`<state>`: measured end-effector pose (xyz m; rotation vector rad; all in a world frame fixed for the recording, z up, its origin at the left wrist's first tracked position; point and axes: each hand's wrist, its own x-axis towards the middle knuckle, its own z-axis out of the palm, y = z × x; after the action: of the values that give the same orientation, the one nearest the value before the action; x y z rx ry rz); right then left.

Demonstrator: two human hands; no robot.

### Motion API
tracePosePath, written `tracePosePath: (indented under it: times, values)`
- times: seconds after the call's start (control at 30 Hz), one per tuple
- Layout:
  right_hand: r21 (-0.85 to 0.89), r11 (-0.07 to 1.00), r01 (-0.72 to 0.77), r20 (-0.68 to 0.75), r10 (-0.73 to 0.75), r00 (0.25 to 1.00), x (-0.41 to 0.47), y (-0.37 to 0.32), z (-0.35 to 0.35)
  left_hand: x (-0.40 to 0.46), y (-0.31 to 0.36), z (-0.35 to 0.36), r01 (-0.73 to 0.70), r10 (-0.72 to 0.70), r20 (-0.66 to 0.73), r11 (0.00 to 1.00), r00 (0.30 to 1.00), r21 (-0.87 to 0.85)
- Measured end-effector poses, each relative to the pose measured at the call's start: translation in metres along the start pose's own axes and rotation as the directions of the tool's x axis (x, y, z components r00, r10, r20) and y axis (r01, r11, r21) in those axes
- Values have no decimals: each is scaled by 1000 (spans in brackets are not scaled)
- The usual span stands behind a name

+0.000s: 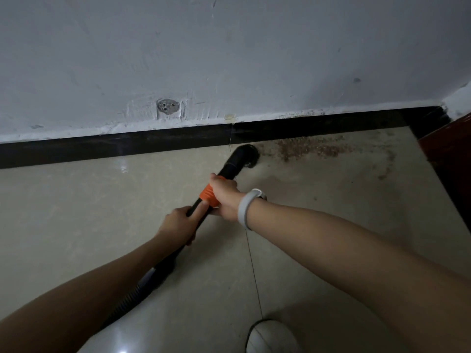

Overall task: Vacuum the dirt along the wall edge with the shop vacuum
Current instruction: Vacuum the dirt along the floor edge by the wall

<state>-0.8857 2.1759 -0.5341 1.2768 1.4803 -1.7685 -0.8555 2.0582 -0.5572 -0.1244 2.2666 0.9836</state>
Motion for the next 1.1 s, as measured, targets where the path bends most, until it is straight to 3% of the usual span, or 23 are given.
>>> tracePosePath:
  times: [0.23, 0.67, 1.1]
  values:
    - [-65, 998, 0, -35, -2, 999, 8, -12, 19, 9, 1, -13, 49, -43, 52, 993, 998, -110]
    - [-104, 994, 11, -167, -29, 986, 8, -8, 28, 4, 10, -15, 87, -65, 146, 985, 987, -152]
    - [-131, 991, 21, -165, -43, 985, 32, -9, -7, 6, 32, 22, 90, -80, 60, 979, 995, -186]
